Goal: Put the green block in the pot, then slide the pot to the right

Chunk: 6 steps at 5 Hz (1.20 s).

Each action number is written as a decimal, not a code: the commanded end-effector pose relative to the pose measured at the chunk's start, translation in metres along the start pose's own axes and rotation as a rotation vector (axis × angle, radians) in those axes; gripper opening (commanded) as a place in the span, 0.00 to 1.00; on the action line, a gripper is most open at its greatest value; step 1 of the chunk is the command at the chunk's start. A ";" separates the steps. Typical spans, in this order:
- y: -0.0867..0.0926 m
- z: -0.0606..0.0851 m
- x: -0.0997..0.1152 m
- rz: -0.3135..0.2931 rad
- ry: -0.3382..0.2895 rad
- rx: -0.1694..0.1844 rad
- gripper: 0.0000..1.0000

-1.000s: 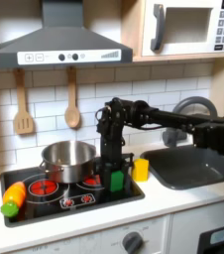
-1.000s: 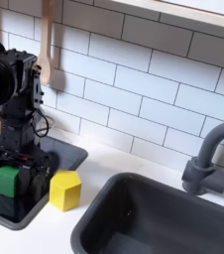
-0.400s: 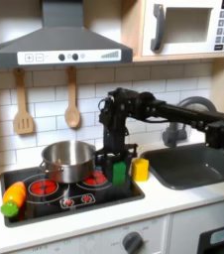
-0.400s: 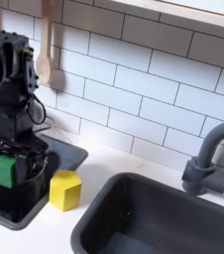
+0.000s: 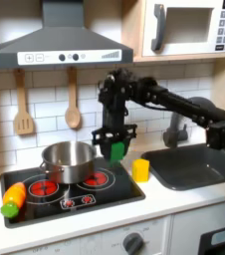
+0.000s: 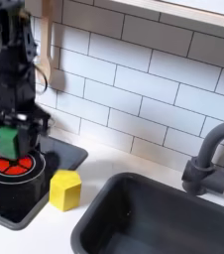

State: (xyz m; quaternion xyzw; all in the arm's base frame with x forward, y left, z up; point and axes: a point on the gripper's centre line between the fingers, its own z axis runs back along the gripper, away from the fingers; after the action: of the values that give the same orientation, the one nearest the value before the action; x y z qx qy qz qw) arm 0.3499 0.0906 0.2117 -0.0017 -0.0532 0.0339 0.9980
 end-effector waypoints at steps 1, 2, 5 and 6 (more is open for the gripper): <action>0.015 0.016 0.029 0.044 -0.055 0.016 0.00; 0.029 0.017 0.040 0.076 -0.069 0.022 0.00; 0.054 0.007 0.055 0.108 -0.115 0.097 0.00; 0.059 -0.010 0.056 0.090 -0.133 0.130 0.00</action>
State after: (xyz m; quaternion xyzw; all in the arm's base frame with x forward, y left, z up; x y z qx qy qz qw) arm 0.4036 0.1513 0.2002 0.0566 -0.1092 0.0803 0.9891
